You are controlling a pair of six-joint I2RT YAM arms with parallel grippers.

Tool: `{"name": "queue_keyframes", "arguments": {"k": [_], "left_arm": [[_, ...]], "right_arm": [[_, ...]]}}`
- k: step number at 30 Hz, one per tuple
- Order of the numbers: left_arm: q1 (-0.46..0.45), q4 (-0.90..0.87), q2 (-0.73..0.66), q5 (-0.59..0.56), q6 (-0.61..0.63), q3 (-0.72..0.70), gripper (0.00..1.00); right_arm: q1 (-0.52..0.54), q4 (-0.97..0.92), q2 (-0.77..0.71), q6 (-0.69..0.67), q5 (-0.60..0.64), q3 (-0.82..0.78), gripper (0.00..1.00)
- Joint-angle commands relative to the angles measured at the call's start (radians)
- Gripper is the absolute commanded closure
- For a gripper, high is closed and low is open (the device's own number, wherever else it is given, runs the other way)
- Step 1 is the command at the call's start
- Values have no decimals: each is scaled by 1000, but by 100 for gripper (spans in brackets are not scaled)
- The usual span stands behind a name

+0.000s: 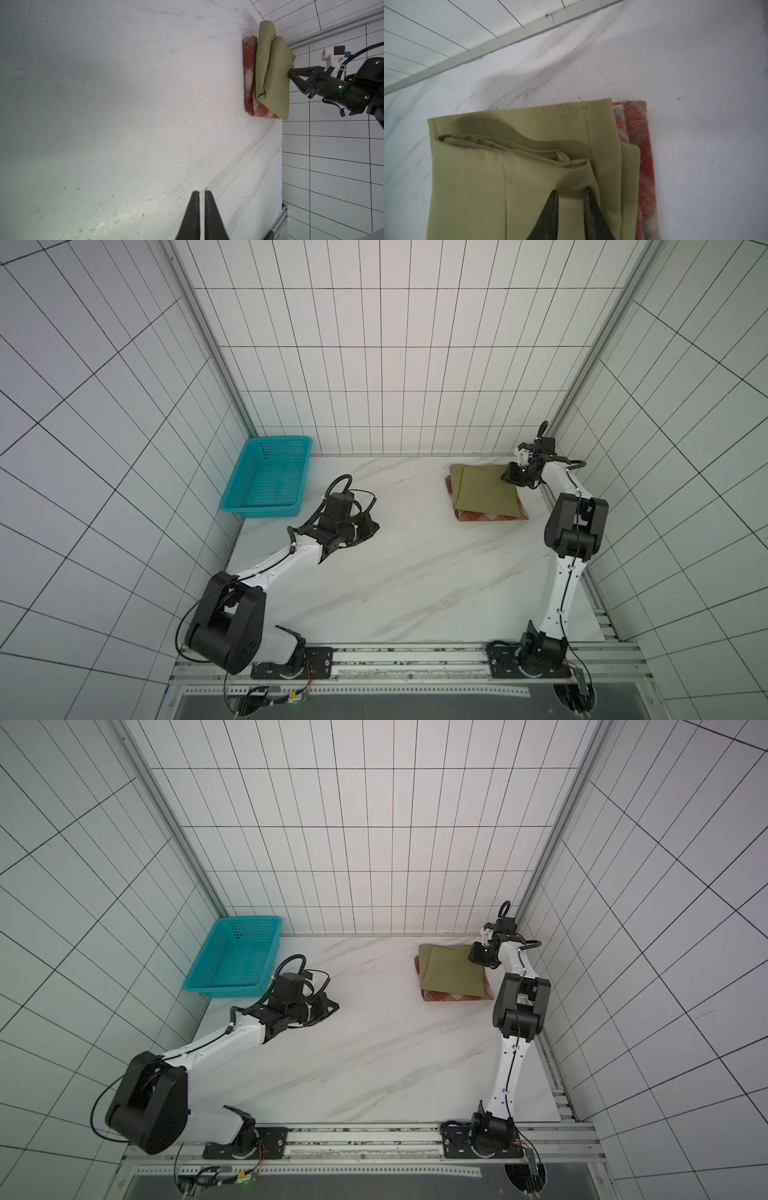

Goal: Fold and stack skirts
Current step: Reset both arms

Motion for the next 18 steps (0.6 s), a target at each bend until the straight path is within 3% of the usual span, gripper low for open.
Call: {"name": "queue_keyframes", "arguments": {"k": [1,3,6,8,10,11,12,15,18], "left_arm": [[37,-59,-52,-72,96,63,89],[48,-113,-81,-169,176,100,80],[53,-123,-128,-347,267,122,50],[59,-104,-160,-461,320,115,7],[64,-99,-181,-572,381,110,3],[69,-94,-185,-608,416,107,3],[73,-83,-187,-638,442,99,3],[90,-61,-196,-777,488,68,3],[117,44,-234,-781,602,-22,3]], "right_arm": [[-4,73,-147,8,-8,-154,73],[-4,123,-250,10,-29,-258,66],[1,215,-417,22,-38,-439,53],[8,270,-526,36,-36,-571,48],[23,399,-639,72,-18,-731,41],[30,453,-684,88,-4,-804,11],[36,486,-720,99,15,-856,1],[51,578,-809,118,85,-1005,0],[53,678,-872,89,155,-1130,0]]}}
